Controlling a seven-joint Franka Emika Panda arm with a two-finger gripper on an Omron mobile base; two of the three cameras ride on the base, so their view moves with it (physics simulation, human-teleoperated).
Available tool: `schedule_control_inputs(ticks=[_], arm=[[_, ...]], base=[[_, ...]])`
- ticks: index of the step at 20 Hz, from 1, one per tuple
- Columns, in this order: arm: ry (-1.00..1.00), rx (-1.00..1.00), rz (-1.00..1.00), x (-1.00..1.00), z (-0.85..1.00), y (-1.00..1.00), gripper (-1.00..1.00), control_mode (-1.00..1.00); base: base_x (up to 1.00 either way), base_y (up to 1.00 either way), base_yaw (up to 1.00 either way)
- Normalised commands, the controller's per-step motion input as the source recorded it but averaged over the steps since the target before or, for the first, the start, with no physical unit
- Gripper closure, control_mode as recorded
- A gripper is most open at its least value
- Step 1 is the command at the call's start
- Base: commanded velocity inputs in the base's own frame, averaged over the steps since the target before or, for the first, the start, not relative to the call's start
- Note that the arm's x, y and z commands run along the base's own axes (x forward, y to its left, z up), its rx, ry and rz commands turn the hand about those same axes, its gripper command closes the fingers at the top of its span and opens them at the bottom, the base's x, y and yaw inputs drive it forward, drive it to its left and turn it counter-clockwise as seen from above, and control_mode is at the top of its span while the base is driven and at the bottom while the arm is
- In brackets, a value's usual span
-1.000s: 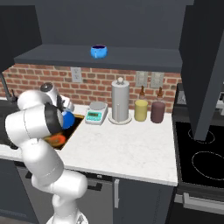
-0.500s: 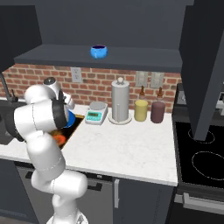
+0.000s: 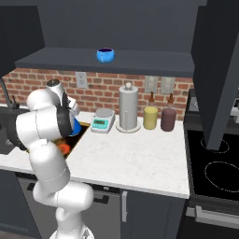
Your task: Pick the kettle from the counter and place it on the tray. Then pick the mug from the cabinet and place it on the tray. Then close the cabinet doors.
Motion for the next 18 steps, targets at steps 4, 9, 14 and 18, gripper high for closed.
schedule_control_inputs(ticks=[4,9,14,18], arm=[[-0.01,0.00,-0.08,-0.37,0.27,-0.05,-1.00,-1.00],[-0.03,0.02,-0.09,-0.59,0.30,-0.11,-1.00,-1.00],[-0.09,0.01,-0.04,-0.72,0.27,-0.22,-1.00,-1.00],[-0.05,0.05,-0.01,-0.71,0.29,-0.33,-1.00,-1.00]], base=[[0.00,0.00,0.00],[0.00,0.00,0.00],[0.00,0.00,0.00],[0.00,0.00,0.00]])
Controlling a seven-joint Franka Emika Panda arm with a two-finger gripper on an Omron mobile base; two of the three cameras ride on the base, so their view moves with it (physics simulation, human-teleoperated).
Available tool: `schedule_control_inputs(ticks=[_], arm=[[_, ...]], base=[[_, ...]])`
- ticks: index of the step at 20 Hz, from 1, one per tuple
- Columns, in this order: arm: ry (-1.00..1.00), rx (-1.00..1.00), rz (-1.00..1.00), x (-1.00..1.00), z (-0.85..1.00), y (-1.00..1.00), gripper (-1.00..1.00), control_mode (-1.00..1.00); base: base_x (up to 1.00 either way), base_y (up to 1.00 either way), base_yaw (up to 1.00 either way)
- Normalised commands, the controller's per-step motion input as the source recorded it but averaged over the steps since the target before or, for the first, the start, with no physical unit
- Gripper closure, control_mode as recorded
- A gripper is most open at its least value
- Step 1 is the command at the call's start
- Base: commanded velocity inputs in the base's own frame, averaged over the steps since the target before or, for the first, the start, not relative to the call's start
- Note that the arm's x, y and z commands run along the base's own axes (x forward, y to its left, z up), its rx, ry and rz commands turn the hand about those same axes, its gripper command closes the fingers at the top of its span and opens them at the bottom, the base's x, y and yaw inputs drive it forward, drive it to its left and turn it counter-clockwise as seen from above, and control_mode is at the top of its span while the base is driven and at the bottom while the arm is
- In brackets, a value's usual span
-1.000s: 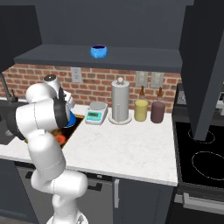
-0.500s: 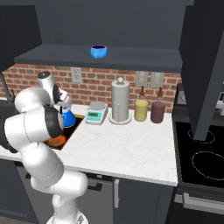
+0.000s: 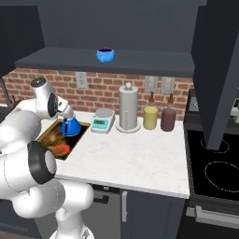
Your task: Pick the kettle from the counter and place it on the tray. Then pick the mug from the cabinet and place it on the tray. Then close the cabinet doors.
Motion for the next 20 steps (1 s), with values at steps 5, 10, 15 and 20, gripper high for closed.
schedule_control_inputs(ticks=[5,10,15,20], arm=[[0.00,0.02,-0.03,-0.47,0.56,-0.31,-1.00,-1.00],[-0.04,0.00,0.00,-0.42,0.81,-0.20,-1.00,-1.00],[-0.13,0.00,0.00,-0.48,0.75,-0.17,-1.00,-1.00],[-0.01,0.00,0.00,-0.34,0.73,-0.19,-1.00,-1.00]], base=[[0.00,0.00,0.00],[0.00,0.00,0.00],[0.00,0.00,0.00],[0.00,0.00,0.00]])
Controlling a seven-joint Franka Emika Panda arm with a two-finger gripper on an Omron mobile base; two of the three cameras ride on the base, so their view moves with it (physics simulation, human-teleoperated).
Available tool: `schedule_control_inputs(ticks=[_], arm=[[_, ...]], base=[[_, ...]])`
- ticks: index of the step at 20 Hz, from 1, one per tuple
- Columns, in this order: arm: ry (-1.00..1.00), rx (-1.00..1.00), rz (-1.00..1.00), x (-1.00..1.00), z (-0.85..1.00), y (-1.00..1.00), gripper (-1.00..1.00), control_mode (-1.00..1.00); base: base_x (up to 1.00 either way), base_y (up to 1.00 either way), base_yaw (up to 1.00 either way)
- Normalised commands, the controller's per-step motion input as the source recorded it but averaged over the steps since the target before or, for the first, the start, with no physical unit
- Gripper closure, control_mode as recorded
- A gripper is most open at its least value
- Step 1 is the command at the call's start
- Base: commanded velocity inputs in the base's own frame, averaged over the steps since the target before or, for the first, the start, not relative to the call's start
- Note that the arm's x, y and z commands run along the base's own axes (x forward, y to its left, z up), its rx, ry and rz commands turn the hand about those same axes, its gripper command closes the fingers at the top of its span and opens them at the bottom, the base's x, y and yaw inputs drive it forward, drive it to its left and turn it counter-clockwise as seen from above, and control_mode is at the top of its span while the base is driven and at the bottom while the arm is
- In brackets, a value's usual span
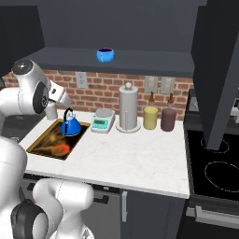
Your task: Pick the kettle from the counter and place it on the tray. Then pick the mug from the cabinet and place it on the tray. Then close the cabinet doors.
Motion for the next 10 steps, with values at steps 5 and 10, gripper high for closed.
schedule_control_inputs(ticks=[5,10], arm=[[-0.13,-0.03,0.00,-0.39,0.66,-0.31,-1.00,-1.00],[-0.13,-0.07,-0.05,-0.06,0.51,-0.46,-1.00,-1.00]], base=[[0.00,0.00,0.00],[0.00,0.00,0.00]])
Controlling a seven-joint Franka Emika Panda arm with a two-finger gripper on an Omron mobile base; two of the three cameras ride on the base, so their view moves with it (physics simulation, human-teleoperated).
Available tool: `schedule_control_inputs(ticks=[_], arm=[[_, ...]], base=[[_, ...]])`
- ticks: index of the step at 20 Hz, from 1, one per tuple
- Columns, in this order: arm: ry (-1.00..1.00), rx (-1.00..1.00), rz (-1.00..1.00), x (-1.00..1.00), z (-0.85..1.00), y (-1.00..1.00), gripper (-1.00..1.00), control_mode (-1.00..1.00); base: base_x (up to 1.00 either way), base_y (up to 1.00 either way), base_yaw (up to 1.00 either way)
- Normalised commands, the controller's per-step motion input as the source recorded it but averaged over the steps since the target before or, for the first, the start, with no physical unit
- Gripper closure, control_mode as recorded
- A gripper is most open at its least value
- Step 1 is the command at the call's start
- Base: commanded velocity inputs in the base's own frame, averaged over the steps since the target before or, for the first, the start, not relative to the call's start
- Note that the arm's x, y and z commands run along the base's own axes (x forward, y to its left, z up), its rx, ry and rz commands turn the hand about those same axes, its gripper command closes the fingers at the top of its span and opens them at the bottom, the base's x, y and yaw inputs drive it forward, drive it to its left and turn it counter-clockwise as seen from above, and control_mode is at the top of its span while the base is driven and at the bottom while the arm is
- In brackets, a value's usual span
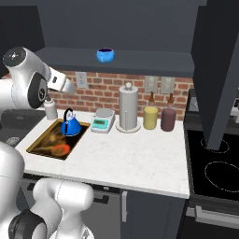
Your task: Pick the kettle from the counter and place it on the tray. Then pick the mug from the cabinet and place it on the tray. Then close the cabinet doors.
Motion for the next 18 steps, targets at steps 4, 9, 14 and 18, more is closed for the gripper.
schedule_control_inputs(ticks=[4,9,14,18], arm=[[-0.10,-0.05,-0.03,-0.04,0.61,-0.44,-1.00,-1.00],[-0.15,-0.06,0.00,0.01,0.54,-0.42,-1.00,-1.00],[-0.05,-0.16,0.00,0.20,0.20,-0.37,-1.00,-1.00],[0.01,-0.14,0.00,0.58,0.08,-0.24,-1.00,-1.00]], base=[[0.00,0.00,0.00],[0.00,0.00,0.00],[0.00,0.00,0.00],[0.00,0.00,0.00]])
